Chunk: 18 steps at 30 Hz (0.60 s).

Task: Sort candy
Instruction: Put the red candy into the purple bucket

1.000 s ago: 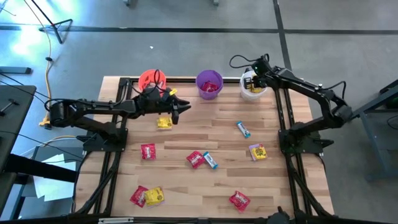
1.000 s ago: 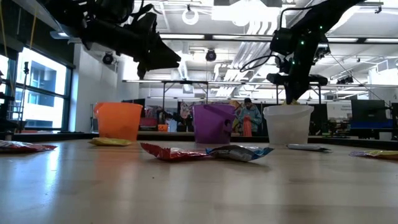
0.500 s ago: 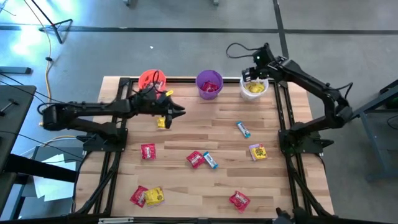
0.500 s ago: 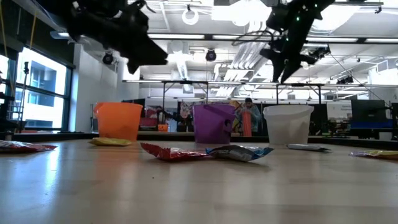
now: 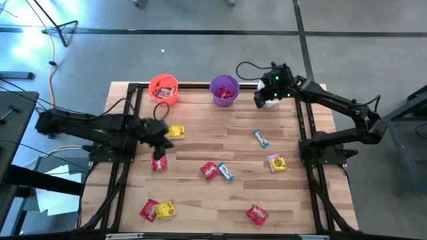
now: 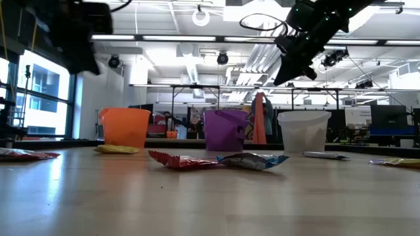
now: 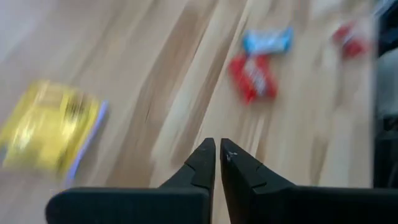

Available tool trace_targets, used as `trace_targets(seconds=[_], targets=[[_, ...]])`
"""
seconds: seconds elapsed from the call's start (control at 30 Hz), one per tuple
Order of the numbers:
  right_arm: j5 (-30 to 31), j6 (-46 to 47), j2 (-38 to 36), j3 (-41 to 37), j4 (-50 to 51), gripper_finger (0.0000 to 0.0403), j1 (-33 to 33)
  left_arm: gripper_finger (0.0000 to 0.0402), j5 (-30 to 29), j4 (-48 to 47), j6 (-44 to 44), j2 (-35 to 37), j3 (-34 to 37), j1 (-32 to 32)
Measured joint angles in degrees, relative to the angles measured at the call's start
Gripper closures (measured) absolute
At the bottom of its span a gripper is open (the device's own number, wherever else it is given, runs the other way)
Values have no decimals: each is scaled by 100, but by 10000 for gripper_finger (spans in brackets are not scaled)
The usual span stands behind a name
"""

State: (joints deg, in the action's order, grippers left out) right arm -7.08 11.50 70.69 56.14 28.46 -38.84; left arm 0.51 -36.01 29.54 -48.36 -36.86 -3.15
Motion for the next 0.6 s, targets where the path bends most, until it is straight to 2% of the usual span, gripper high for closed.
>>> trace_targets(seconds=[0.13,0.2,0.27,0.37,0.6], targets=[[-7,-132,-171,-273,1,398,136,393,-391,-1358,1128,-350,-335,-749],[-42,-234,-259,-354,3,401,165,391,-309,-1785,2014,-570,-405,-955],[-68,-296,-335,-374,0,401,187,384,34,-2065,2840,-741,-401,-1080],[-203,-443,-477,-383,-6,402,187,365,471,-2016,3791,-955,-400,-1256],[-302,-665,-702,-383,3,402,183,284,516,-2062,5554,-1112,-153,-1428]])
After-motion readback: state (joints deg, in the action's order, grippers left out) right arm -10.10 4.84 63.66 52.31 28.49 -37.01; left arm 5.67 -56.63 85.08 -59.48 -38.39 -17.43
